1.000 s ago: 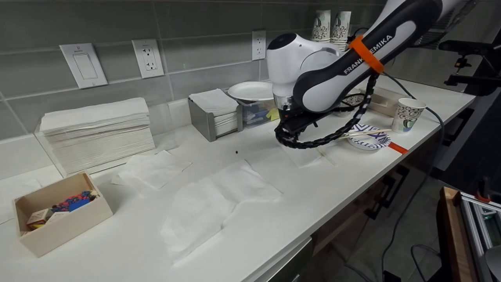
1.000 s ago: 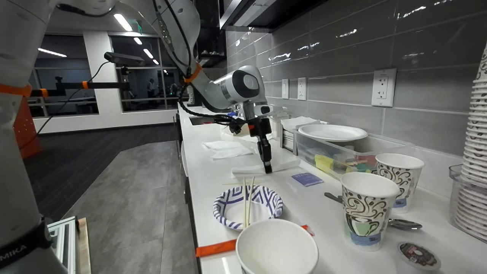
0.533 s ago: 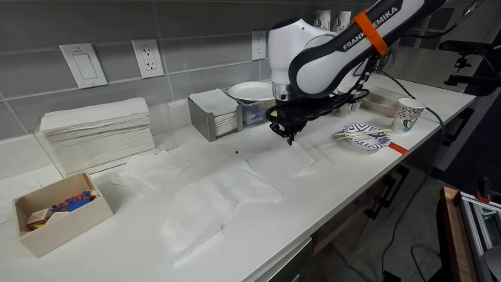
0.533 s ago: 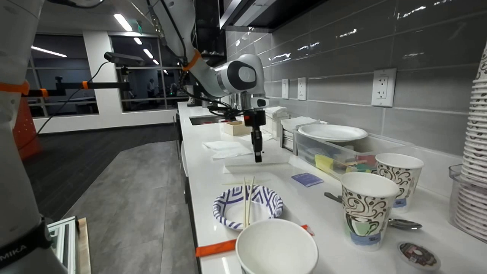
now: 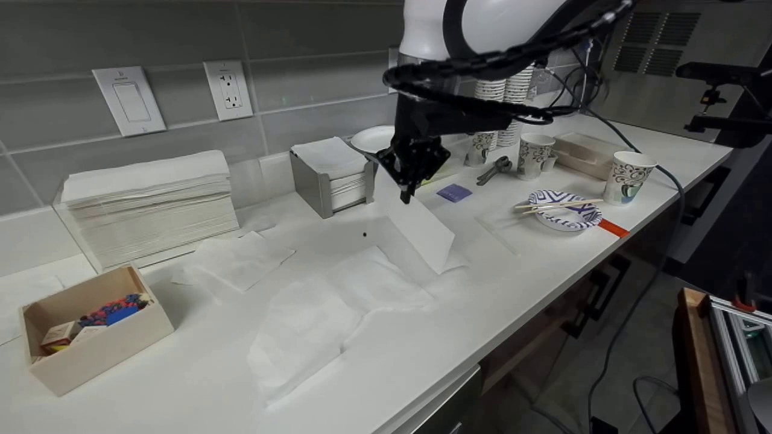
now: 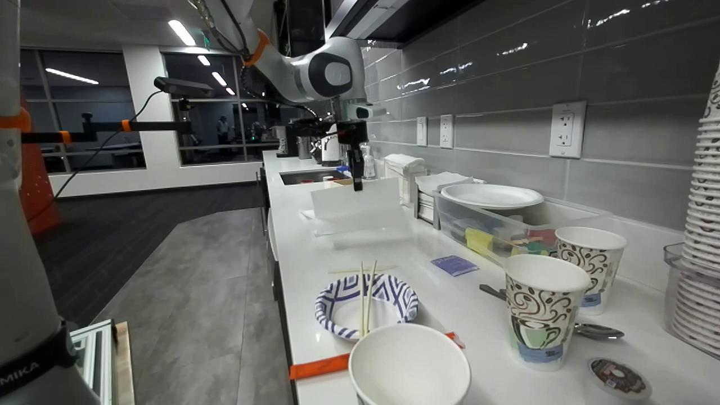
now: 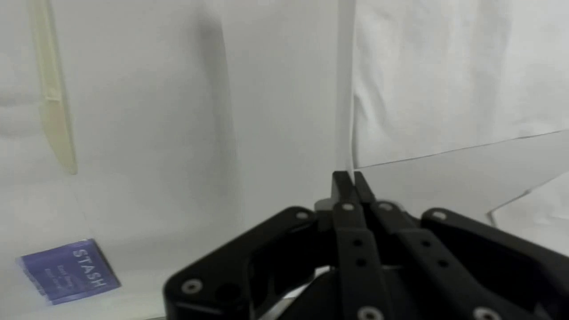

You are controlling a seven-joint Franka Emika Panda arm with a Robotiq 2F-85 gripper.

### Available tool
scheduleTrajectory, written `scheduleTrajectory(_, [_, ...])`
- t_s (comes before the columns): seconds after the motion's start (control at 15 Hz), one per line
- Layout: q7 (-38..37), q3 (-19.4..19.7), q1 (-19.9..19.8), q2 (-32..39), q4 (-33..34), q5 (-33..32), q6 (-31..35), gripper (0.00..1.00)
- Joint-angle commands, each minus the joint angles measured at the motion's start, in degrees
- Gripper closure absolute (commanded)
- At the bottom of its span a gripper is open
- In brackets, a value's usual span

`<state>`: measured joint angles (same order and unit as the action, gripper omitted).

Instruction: Use one paper towel to wipe the surface

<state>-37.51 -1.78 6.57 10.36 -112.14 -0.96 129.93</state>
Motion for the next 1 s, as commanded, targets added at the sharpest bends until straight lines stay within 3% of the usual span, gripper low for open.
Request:
scheduleTrajectory(0.0, [4.29, -3.63, 1.8, -0.85, 0.55, 5.53, 3.04, 1.0])
scheduleTrajectory(0.47, [4.26, -8.76, 8.96, 3.74, 3.41, 1.23, 13.93, 1.0])
scheduleTrajectory(0.87, [2.39, -7.67, 16.49, 11.86, 6.21, -6.12, 22.59, 1.0])
scheduleTrajectory(0.93, [4.17, -8.12, 15.21, 8.41, 3.51, -3.26, 20.68, 0.99])
